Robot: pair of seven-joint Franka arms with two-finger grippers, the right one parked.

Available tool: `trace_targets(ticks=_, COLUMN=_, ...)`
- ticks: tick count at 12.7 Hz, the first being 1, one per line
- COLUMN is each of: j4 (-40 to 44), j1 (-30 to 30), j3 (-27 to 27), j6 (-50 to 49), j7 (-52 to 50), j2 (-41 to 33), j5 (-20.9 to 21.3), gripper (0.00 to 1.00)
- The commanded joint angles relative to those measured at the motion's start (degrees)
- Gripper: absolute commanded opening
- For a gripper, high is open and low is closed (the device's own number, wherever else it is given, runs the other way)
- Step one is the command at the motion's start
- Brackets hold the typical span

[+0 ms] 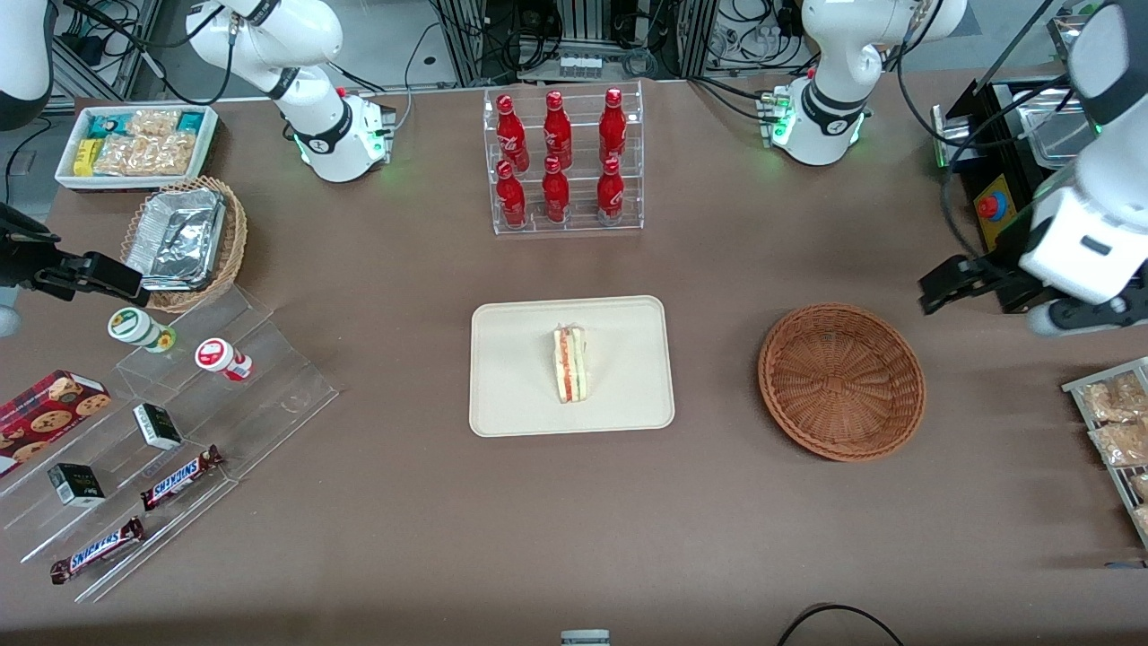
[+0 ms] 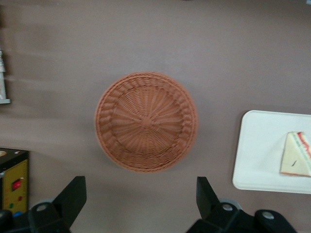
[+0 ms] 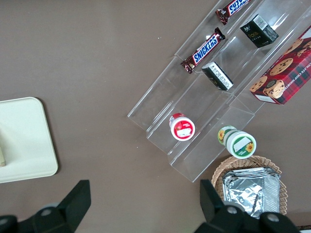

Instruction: Place sandwich from basket to tray

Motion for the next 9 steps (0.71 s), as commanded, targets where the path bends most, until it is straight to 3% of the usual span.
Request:
trace_targets(ticks=1, j4=-4.85, j1=2.77, j3=-0.44, j6=-0.05, j7=5.8, j2=-4.36, j5=-0.16, gripper=1.0)
trace_targets(ticks=9, j4=-5.22, j1=2.51, j3=1.76, j6=-2.67, j7=8.2, j2=-6.21, j5=-0.07, gripper=1.0)
